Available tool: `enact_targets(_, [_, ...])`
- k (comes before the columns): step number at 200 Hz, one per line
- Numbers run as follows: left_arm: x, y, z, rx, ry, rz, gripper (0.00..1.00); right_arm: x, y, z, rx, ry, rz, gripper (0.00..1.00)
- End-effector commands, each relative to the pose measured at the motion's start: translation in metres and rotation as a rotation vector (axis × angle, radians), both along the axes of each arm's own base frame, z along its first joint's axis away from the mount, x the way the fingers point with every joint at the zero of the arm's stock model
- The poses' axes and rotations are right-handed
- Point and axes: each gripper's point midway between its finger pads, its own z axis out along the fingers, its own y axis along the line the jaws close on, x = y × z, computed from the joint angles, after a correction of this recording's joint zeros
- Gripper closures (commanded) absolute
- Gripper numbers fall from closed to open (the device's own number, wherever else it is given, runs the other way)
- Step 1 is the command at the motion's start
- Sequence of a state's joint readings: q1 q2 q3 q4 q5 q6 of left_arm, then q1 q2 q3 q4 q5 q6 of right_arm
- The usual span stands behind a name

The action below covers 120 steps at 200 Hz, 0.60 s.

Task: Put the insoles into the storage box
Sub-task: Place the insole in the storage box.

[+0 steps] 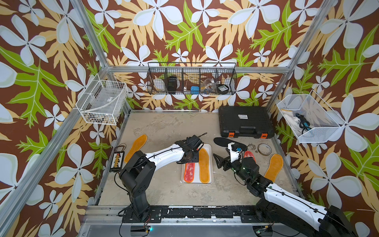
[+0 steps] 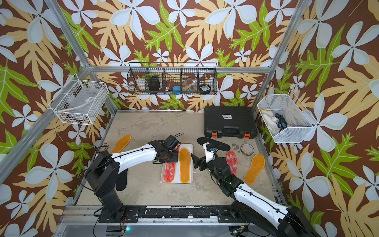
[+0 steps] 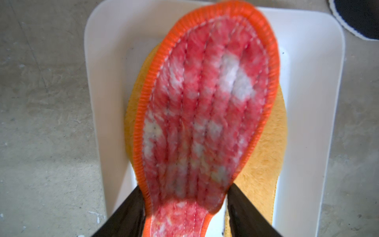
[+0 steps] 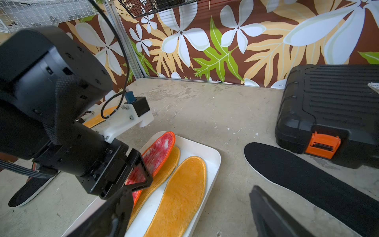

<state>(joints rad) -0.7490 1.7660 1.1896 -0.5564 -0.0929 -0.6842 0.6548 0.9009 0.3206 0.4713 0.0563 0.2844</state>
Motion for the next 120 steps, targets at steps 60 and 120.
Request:
enact_targets(60, [0.000,0.010,-0.016,0.068,0.021,0.040,0.30,-0.001,0.001,0.009,0.028,-0.036,0.007,0.07])
enact_targets(120, [0.003,0.006,-0.009,0.047,0.003,0.042,0.20,-0.002,-0.001,0.011,0.034,-0.046,0.006,0.07])
